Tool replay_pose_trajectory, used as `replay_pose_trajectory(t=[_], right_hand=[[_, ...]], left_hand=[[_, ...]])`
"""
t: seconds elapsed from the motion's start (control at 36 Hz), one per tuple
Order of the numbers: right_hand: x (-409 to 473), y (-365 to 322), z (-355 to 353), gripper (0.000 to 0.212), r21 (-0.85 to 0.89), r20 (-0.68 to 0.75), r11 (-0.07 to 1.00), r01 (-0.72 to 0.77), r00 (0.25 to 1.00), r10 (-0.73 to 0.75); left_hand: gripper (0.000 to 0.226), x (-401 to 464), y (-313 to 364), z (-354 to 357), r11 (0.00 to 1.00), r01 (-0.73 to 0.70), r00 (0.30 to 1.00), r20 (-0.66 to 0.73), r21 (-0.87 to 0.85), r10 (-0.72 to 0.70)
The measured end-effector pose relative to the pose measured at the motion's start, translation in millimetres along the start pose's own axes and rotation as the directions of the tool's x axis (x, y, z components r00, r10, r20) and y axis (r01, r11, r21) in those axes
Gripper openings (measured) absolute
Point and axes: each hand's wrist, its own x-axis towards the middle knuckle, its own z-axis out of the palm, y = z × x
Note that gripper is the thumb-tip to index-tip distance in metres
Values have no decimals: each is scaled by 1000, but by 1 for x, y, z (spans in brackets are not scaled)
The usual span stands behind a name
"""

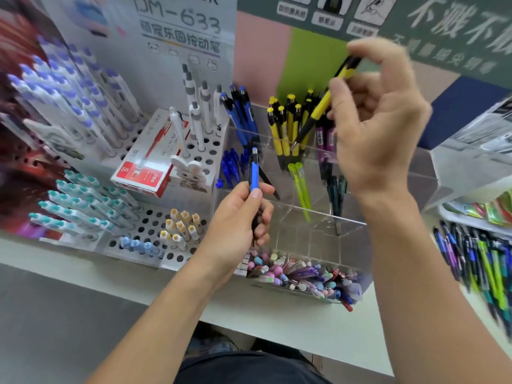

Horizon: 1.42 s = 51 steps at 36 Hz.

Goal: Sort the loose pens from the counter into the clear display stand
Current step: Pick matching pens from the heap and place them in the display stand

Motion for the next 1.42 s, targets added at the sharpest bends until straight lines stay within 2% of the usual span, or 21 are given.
replay_pose_trajectory(t=[0.11, 0.17, 0.28, 0.36, 0.44, 0.5, 0.56, 0.61, 0.67, 0.72, 0.78, 0.83, 0.92, 1.03, 1.11, 1.19, 1.33, 1.42], right_hand=[[4, -2, -5, 35, 4, -104, 999, 40, 994, -39], [4, 1, -3, 34, -38, -51, 999, 16, 999, -18], [-1, 14, 6, 30, -194, 146, 980, -42, 987, 71], [0, 18, 7, 24, -267, 126, 963, -31, 990, 66], [3, 12, 4, 28, -330, 111, 944, -28, 991, 68], [3, 3, 2, 34, -269, 94, 960, -73, 990, 102], [-2, -10, 1, 30, -180, 80, 977, -116, 988, 132], [-13, -22, 3, 24, -139, 173, 976, -166, 967, 189], [-27, -31, 8, 26, -127, 322, 967, -222, 913, 252], [-37, -34, 15, 24, -86, 391, 960, -266, 877, 278], [-35, -36, 19, 19, 37, 371, 947, -318, 885, 282], [-23, -40, 18, 9, 220, 286, 917, -331, 921, 264], [3, -44, 12, 10, 313, 165, 921, -232, 968, 187], [23, -43, 25, 17, 134, 115, 991, -13, 993, -2], [23, -37, 48, 29, -94, 246, 995, 39, 969, -15], [17, -25, 66, 25, -291, 385, 945, 151, 923, -30], [9, -18, 74, 26, -418, 428, 871, 257, 902, -61], [4, -23, 66, 35, -400, 419, 875, 272, 904, -90]], left_hand=[[18, -2, 0, -1, 998, -41, 999, 1, 56, 41], [15, -2, 0, 0, 997, -55, 998, 7, 59, 55], [14, -1, 0, 1, 997, -66, 998, 9, 34, 65], [16, 0, -1, 2, 997, -72, 997, -21, -7, 72], [17, 0, 1, 4, 993, -89, 995, -48, -78, 85], [18, 0, 5, 6, 988, -108, 993, -51, -110, 103], [19, 2, 9, 9, 983, -138, 990, -54, -121, 132], [19, 2, 13, 11, 978, -181, 983, -61, -102, 175], [20, 3, 16, 13, 970, -241, 969, -62, -36, 239], [21, 2, 19, 15, 958, -285, 957, -53, 18, 285], [20, 3, 21, 14, 949, -310, 947, -66, 61, 314], [19, 5, 22, 9, 935, -329, 935, -93, 130, 342], [20, 8, 23, 1, 934, -320, 926, -154, 161, 344], [16, 10, 28, -7, 947, -294, 921, -228, 129, 316], [16, 12, 29, -10, 959, -271, 923, -262, 79, 282], [17, 12, 29, -11, 961, -264, 925, -260, 79, 275], [15, 14, 28, -12, 963, -254, 932, -246, 87, 268], [13, 15, 27, -8, 957, -273, 934, -211, 94, 287]])
